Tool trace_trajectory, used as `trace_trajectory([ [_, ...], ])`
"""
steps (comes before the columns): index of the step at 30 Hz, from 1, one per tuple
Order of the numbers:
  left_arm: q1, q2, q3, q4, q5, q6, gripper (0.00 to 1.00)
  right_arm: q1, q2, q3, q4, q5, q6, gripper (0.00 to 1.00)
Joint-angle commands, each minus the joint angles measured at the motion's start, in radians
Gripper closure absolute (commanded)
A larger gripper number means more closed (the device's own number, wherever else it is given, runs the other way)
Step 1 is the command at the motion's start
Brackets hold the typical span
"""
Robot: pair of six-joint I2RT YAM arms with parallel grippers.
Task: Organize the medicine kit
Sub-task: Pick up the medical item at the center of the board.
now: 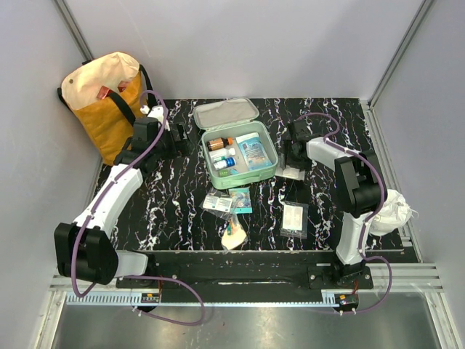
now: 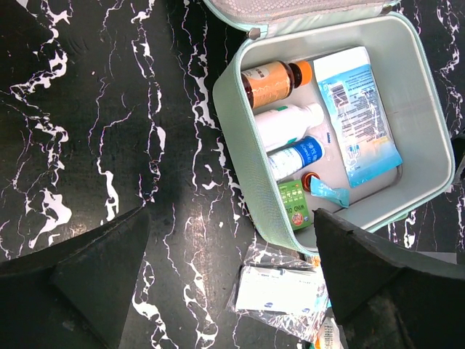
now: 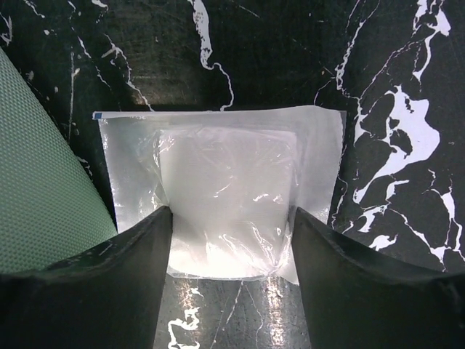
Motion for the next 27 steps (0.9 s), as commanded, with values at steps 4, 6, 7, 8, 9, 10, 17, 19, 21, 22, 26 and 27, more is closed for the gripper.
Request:
trace_trajectory([
  [4, 0.0, -0.035, -0.01, 0.026, -0.016, 0.008, 0.01, 0.004, -0.03, 0.025, -0.013, 0.057, -0.01, 0.34],
  [6, -0.001, -0.041, -0.018, 0.026, -0.018, 0.008, 0.01, 0.004, -0.047, 0.032, -0.024, 0.072, -0.01, 0.35],
  [7, -0.001, -0.044, -0.022, 0.026, -0.018, 0.008, 0.01, 0.004, -0.055, 0.034, -0.027, 0.074, -0.01, 0.36],
  [8, -0.001, -0.047, -0.024, 0.026, -0.018, 0.008, 0.01, 0.004, -0.069, 0.033, -0.027, 0.075, -0.009, 0.36],
  [9, 0.0, -0.05, -0.027, 0.024, -0.016, 0.008, 0.01, 0.004, -0.081, 0.031, -0.029, 0.075, -0.007, 0.36],
  [10, -0.001, -0.053, -0.029, 0.021, -0.018, 0.009, 0.01, 0.004, -0.096, 0.031, -0.029, 0.077, -0.007, 0.36],
  [17, -0.001, -0.065, -0.038, 0.015, -0.018, 0.012, 0.01, 0.004, -0.187, 0.026, -0.041, 0.094, -0.013, 0.37],
  [19, 0.0, -0.065, -0.038, 0.015, -0.016, 0.012, 0.01, 0.004, -0.211, 0.037, -0.05, 0.094, -0.018, 0.37],
  [21, -0.001, -0.067, -0.038, 0.015, -0.016, 0.014, 0.01, 0.004, -0.236, 0.051, -0.064, 0.092, -0.024, 0.37],
  [22, 0.0, -0.067, -0.038, 0.015, -0.018, 0.014, 0.01, 0.004, -0.25, 0.057, -0.066, 0.089, -0.033, 0.37],
  [26, -0.001, -0.067, -0.035, 0.014, -0.021, 0.015, 0.01, 0.004, -0.306, 0.092, -0.073, 0.059, -0.069, 0.37],
  [27, 0.0, -0.067, -0.035, 0.012, -0.018, 0.017, 0.01, 0.004, -0.317, 0.1, -0.072, 0.043, -0.076, 0.38],
])
